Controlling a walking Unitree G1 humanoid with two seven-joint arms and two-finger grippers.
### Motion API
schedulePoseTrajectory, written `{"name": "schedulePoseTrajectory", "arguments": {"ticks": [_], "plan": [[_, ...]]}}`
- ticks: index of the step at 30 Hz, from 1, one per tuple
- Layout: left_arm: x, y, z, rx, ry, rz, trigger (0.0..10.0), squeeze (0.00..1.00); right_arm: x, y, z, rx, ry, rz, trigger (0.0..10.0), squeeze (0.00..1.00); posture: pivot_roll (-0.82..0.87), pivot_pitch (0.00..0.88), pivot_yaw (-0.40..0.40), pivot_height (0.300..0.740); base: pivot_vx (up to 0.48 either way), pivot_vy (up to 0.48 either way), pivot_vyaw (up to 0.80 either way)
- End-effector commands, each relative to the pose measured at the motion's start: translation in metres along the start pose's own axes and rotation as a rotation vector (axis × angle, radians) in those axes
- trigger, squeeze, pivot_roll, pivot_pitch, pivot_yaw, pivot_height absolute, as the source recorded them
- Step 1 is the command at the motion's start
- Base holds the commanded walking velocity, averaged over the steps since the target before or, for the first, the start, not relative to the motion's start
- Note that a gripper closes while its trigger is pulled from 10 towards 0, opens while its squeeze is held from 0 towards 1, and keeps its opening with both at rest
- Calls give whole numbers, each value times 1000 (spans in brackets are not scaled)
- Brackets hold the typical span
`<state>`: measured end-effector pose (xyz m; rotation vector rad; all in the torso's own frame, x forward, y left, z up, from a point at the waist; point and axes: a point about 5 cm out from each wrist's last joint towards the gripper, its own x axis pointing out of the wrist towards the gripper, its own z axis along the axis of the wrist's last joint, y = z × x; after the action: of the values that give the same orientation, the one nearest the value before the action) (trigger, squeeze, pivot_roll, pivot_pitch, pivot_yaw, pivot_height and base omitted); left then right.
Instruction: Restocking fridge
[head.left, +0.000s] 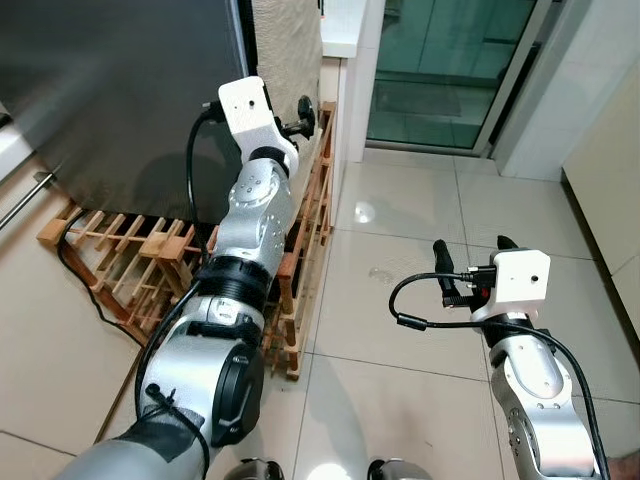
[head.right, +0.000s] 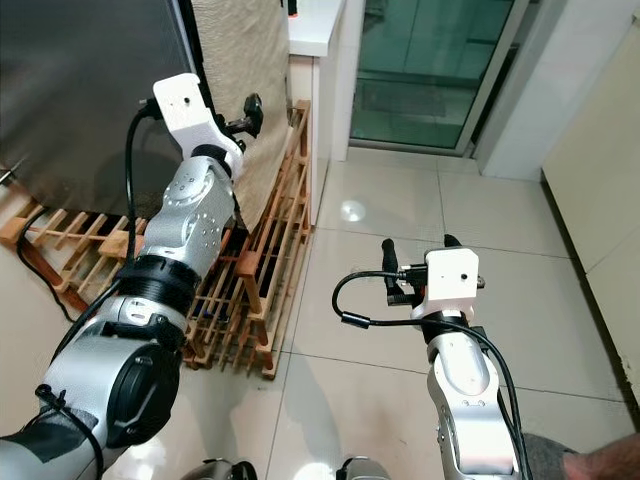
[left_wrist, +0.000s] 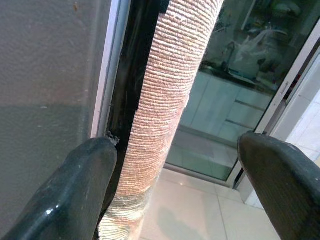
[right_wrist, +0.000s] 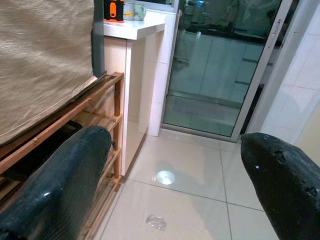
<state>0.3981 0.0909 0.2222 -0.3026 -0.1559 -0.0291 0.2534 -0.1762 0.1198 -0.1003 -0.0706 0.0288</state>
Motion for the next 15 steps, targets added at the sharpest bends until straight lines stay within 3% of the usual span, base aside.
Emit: {"name": "schedulePoseTrajectory", "arguments": {"ticks": [1,9,15], "plan": [[-1,6,-2,16,5,27,10000,0,1,-1,3,-15,-8,-3,10000,0,-229,73,41,740,0,0,0],[-1,22,4,2,-22,123,10000,0,3,0,3,-16,-12,-1,10000,0,-227,59,45,740,0,0,0],[0,19,1,4,-4,111,10000,0,4,1,3,-15,-12,1,10000,0,-228,54,46,740,0,0,0]]}}
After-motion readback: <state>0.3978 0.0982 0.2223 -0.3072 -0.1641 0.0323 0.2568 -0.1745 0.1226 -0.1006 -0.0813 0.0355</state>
